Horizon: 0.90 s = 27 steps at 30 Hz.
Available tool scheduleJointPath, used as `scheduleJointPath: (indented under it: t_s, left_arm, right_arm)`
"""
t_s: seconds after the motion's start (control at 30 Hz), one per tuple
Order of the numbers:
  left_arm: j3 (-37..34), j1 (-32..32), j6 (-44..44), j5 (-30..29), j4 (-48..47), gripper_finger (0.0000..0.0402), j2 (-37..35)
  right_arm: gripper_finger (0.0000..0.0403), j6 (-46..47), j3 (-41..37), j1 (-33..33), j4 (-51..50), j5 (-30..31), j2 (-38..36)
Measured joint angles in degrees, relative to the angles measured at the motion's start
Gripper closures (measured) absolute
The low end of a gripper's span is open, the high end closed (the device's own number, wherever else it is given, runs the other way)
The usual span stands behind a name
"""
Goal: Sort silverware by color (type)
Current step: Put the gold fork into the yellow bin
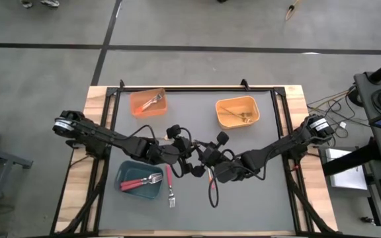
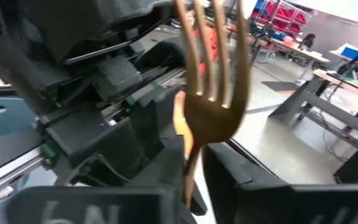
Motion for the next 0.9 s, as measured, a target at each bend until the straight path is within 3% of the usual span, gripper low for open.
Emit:
scheduleJointPath:
  t_s: [0.07, 0.37, 0.57, 0.73, 0.9]
  left_arm:
    - [0.00, 0.04, 0.19, 0.25, 0.19, 0.0394, 0.00]
    - [0.04, -0.03, 0.15, 0.90, 0.31, 0.0379, 0.00]
    - [0.04, -0.35, 0.24, 4.57, -1.86, 0.0351, -0.51]
    - [0.04, -1.06, 0.28, 7.28, -6.40, 0.0326, -2.78]
    - [0.02, -1.84, 1.97, 7.23, -2.16, 0.0295, -4.72]
  right_arm:
    - [0.0383, -0.28, 0.00, 0.06, 0.24, -0.33, 0.02]
    - [0.0392, -2.26, -0.02, 0.01, -3.31, -6.29, -2.16]
    - [0.0393, -0.44, -0.06, -0.29, -15.17, -13.27, -7.64]
    - [0.0393, 4.82, -0.07, -1.07, -29.20, -22.95, -12.17]
    - [0.0393, 9.17, -0.06, -1.34, -36.25, -24.16, -12.39]
